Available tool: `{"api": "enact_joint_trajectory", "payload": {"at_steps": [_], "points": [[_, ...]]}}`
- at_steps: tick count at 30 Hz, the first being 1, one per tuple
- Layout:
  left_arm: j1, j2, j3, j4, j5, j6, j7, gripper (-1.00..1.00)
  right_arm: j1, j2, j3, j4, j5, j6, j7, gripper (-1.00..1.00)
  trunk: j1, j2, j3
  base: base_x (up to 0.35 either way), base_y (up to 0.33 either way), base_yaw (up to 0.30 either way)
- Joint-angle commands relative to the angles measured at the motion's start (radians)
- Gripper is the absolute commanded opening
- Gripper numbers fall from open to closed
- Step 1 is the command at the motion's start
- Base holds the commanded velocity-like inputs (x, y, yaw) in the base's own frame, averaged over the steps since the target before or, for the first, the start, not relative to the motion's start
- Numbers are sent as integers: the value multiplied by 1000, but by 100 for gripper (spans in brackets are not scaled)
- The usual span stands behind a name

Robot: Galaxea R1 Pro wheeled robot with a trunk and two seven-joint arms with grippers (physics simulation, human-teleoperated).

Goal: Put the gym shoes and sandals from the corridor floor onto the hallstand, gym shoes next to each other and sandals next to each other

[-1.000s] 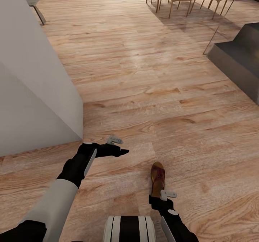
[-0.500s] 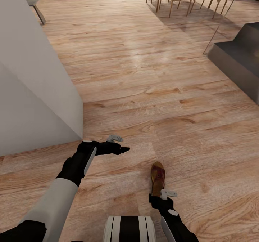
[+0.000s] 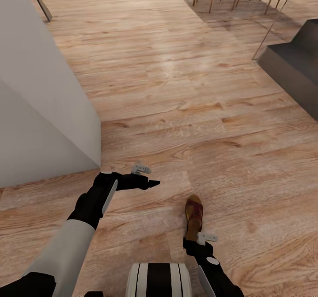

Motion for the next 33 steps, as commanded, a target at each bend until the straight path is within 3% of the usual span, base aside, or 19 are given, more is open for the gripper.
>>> {"api": "enact_joint_trajectory", "payload": {"at_steps": [1, 14, 33], "points": [[0, 0, 1, -1, -7, 4, -7, 100, 0, 0, 0, -2, -8, 4, -3, 100, 0, -1, -6, 0, 0, 0], [5, 1, 2, -2, -7, 5, -7, 100, 0, 0, -1, -2, -8, 6, -3, 100, 6, -4, -71, 0, 0, 0], [8, 3, 0, -2, -8, 5, -6, 100, 0, 0, -2, -2, -8, 6, -3, 100, 6, -4, -72, 0, 0, 0]]}}
